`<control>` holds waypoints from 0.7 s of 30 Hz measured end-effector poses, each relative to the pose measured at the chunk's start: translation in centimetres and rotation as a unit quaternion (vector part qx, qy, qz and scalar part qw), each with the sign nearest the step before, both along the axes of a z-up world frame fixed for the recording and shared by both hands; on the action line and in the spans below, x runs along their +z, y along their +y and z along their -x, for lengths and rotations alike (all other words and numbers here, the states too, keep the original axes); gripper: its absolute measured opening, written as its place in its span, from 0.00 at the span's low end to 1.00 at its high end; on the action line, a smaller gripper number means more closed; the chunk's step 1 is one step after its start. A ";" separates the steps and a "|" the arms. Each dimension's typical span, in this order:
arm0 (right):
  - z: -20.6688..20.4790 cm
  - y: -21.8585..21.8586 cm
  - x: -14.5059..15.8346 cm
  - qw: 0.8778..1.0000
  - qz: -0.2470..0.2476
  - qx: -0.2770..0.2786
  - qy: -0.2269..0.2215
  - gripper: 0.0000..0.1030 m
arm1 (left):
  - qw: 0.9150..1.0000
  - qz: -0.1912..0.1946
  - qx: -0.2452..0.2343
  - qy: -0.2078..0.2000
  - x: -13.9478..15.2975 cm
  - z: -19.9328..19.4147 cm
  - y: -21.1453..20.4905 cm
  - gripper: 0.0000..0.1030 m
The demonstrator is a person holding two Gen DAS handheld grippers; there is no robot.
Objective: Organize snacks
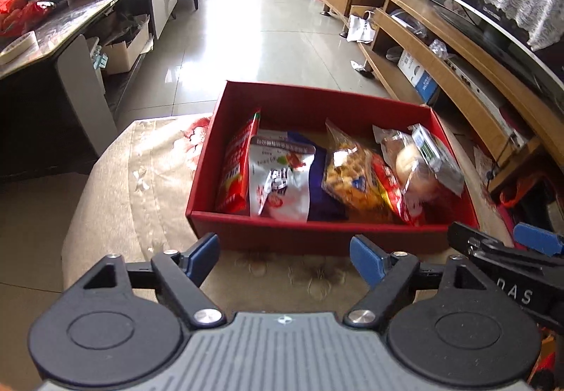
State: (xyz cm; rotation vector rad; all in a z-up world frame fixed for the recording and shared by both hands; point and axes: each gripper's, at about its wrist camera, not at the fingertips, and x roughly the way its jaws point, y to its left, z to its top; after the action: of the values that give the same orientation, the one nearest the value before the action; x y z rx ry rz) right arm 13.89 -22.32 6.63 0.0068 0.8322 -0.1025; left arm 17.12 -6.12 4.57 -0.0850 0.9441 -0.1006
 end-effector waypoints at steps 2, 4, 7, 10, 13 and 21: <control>0.7 0.0 -0.1 1.000 -0.002 -0.001 0.000 0.85 | 1.000 -0.009 -0.004 -0.002 0.0 0.7 -0.2 0.76; 1.3 0.1 -0.1 1.000 0.000 -0.002 0.000 0.85 | 1.000 -0.009 -0.004 -0.002 -0.1 1.3 -0.3 0.77; 2.3 0.1 -0.2 1.000 0.003 -0.002 -0.001 0.85 | 1.000 -0.010 -0.004 0.001 -0.4 2.2 -0.2 0.77; 2.9 0.2 -0.2 1.000 0.002 -0.002 -0.001 0.85 | 1.000 -0.011 -0.006 0.003 -0.6 3.0 -0.1 0.78; 3.8 0.4 -0.4 1.000 0.000 0.000 -0.001 0.86 | 1.000 -0.010 -0.006 0.003 -0.7 3.8 -0.2 0.78; 5.7 0.7 -0.4 1.000 -0.003 0.001 0.000 0.86 | 1.000 -0.011 -0.007 0.000 -0.7 5.5 -0.1 0.81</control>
State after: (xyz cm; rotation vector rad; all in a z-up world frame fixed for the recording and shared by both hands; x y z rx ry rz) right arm 8.23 -21.63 6.20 0.0112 0.8316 -0.0993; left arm 11.59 -6.19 3.88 -0.0572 0.9461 -0.1025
